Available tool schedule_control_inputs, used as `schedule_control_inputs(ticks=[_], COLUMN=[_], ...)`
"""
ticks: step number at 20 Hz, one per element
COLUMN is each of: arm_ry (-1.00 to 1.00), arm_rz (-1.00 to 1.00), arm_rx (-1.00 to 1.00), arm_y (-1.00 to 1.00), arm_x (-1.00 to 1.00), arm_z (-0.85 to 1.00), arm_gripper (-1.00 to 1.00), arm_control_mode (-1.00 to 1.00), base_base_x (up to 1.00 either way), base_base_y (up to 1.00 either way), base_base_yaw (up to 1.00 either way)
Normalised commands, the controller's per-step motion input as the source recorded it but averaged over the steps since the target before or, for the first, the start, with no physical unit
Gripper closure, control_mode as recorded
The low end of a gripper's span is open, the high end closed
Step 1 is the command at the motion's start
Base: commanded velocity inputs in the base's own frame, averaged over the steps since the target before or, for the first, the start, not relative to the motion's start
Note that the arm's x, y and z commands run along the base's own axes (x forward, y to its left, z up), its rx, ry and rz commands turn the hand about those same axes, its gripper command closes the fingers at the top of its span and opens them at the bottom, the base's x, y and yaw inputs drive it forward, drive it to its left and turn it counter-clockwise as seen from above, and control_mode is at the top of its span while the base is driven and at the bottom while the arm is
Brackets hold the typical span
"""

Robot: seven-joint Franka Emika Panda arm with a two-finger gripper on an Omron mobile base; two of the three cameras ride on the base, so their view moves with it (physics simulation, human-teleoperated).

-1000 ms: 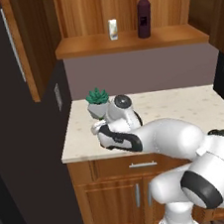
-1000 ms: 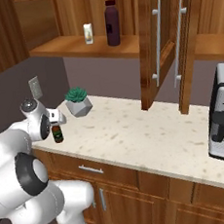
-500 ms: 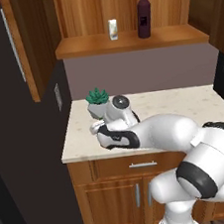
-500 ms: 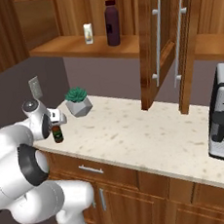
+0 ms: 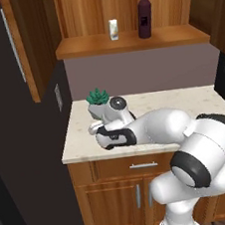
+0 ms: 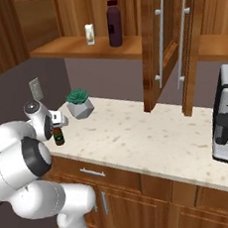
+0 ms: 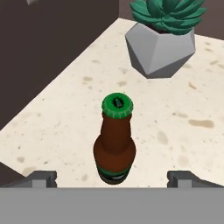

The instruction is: Sort all alcoholic drinks to one cabinet, and non-alcoholic drinks to the other.

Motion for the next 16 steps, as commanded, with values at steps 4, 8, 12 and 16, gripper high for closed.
schedule_control_inputs(ticks=[4, 8, 12, 16], arm_ry=[0.00, 0.00, 0.00, 0.00], arm_rz=[-0.01, -0.01, -0.01, 0.00], arm_rx=[0.00, 0.00, 0.00, 0.00], arm_y=[0.02, 0.00, 0.00, 0.02], arm_x=[0.11, 0.12, 0.13, 0.12], arm_z=[-0.06, -0.06, -0.08, -0.10], arm_gripper=[-1.00, -1.00, -1.00, -1.00], arm_control_mode=[-1.00, -1.00, -1.00, -1.00], base_base_x=[0.00, 0.00, 0.00, 0.00], base_base_y=[0.00, 0.00, 0.00, 0.00], base_base_yaw=[0.00, 0.00, 0.00, 0.00])
